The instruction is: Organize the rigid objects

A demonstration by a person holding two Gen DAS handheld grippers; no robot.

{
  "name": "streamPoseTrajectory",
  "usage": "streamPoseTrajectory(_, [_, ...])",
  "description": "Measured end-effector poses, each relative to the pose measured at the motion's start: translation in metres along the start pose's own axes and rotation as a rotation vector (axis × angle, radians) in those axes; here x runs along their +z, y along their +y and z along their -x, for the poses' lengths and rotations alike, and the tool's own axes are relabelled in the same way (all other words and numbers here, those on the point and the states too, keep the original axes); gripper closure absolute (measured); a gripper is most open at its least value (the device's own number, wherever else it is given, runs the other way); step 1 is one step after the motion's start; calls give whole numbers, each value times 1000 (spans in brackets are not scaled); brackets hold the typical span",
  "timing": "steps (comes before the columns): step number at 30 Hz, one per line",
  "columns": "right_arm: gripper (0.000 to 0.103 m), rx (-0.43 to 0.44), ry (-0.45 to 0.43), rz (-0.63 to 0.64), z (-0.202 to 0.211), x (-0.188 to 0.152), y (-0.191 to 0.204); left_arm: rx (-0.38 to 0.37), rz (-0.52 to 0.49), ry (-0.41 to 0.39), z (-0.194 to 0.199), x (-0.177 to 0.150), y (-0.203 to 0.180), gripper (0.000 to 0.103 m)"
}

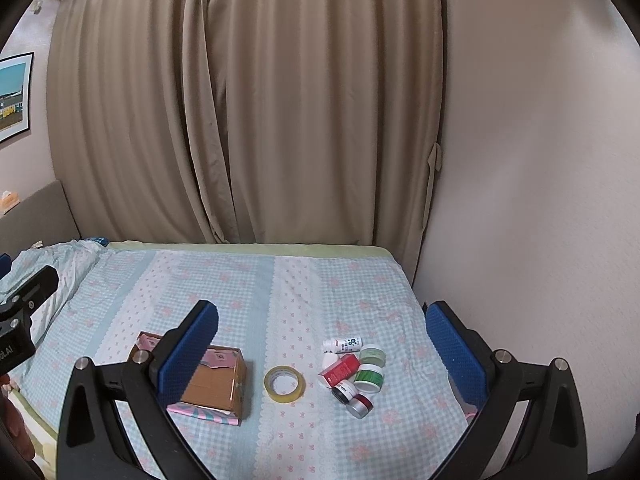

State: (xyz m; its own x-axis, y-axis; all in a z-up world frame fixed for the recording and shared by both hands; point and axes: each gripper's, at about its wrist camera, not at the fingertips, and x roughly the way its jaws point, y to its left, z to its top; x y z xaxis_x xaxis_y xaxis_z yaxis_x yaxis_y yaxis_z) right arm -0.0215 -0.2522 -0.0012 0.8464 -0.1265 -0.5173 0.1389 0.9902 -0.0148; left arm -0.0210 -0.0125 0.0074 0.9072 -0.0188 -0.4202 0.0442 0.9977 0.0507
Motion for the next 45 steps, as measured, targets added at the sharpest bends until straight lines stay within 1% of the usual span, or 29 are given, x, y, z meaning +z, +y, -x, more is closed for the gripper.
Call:
streamPoseTrajectory(15, [0, 16, 6, 1, -7, -1, 1, -1, 6, 5, -3, -4, -2, 0])
streamPoseTrajectory(45, [0, 7, 13, 8, -10, -4, 3, -2, 4, 9, -5, -3, 1, 0])
